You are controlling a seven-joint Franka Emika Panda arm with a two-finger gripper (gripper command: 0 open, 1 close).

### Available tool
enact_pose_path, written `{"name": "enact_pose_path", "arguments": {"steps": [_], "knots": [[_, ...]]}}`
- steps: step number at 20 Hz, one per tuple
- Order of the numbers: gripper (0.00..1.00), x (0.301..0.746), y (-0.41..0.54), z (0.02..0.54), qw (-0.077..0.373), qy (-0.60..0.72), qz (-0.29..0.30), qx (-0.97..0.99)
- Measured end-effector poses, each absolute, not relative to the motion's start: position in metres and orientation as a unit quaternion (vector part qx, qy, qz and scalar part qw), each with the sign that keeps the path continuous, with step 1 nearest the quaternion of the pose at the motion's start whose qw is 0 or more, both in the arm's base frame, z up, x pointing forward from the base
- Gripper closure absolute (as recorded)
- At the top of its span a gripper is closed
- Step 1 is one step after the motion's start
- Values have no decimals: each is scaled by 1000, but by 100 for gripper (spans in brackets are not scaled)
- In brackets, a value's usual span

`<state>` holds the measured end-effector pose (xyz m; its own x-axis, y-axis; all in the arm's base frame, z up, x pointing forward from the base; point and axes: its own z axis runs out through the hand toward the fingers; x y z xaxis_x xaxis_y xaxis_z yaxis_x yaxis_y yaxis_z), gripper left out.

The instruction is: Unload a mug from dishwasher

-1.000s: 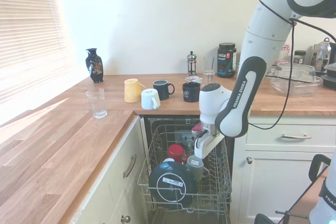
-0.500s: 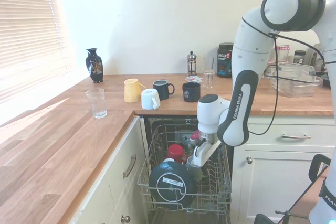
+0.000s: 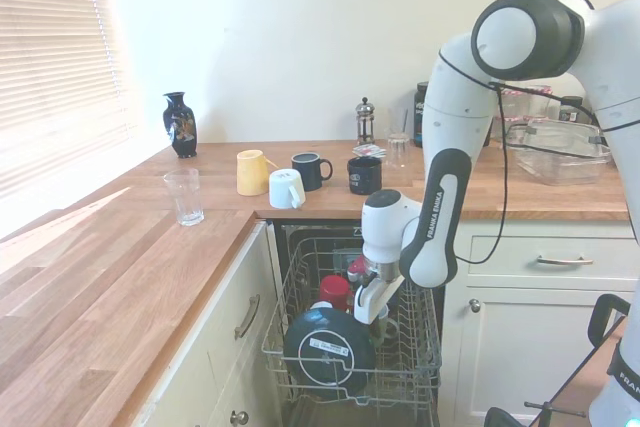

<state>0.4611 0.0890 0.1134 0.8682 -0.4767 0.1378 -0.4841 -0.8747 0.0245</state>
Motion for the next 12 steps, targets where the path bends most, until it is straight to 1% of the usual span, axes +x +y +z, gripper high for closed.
{"name": "enact_pose_path", "arguments": {"steps": [12], "knots": [[0,464,92,94,-4,-244,74,967]]}}
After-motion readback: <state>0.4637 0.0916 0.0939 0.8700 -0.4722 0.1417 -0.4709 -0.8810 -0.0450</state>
